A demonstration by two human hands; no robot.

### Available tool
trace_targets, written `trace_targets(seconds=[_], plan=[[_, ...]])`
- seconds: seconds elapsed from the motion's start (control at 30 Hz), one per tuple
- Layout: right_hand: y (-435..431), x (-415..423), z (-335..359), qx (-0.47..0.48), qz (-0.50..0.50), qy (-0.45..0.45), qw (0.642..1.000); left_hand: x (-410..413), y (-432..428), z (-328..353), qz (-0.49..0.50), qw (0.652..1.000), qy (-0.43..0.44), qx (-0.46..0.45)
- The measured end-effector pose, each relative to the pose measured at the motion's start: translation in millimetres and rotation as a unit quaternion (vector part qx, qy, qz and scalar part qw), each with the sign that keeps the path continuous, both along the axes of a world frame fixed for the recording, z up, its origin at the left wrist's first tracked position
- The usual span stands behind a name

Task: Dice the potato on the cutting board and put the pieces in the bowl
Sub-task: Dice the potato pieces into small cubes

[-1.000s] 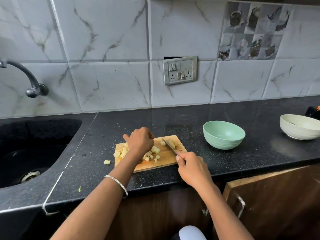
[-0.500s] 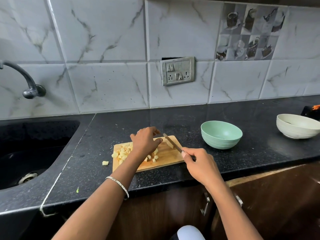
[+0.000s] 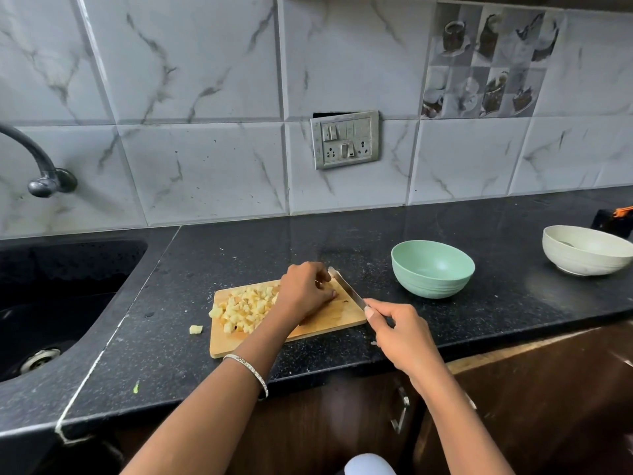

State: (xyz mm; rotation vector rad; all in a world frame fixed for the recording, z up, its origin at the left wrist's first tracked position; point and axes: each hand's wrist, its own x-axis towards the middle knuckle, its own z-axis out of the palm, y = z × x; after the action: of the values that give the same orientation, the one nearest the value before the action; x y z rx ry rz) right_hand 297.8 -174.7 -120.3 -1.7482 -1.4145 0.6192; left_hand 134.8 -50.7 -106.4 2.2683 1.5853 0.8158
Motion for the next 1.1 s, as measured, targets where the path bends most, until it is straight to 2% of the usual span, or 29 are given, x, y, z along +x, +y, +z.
trace_targets(seconds=[0.43, 0.83, 0.97, 1.1], plan=[[1.8, -7.6, -0.1, 0.012, 0.006, 0.003, 1.0, -11.9, 0.5, -0.6, 0.003, 0.998, -0.049, -0.03], [1.1, -18.6, -1.2, -0.008, 0.017, -0.034, 0.999, -16.8, -0.3, 7.6, 0.04, 0.997, -0.005, -0.062], [0.2, -23.3, 0.0, -0.012, 0.019, -0.035, 0.999, -12.4, 1.6, 9.2, 0.073, 0.994, 0.04, -0.071], [0.6, -25.7, -1.2, -0.017, 0.023, -0.05, 0.998, -10.9, 4.8, 7.8, 0.1, 0.991, 0.046, -0.071]])
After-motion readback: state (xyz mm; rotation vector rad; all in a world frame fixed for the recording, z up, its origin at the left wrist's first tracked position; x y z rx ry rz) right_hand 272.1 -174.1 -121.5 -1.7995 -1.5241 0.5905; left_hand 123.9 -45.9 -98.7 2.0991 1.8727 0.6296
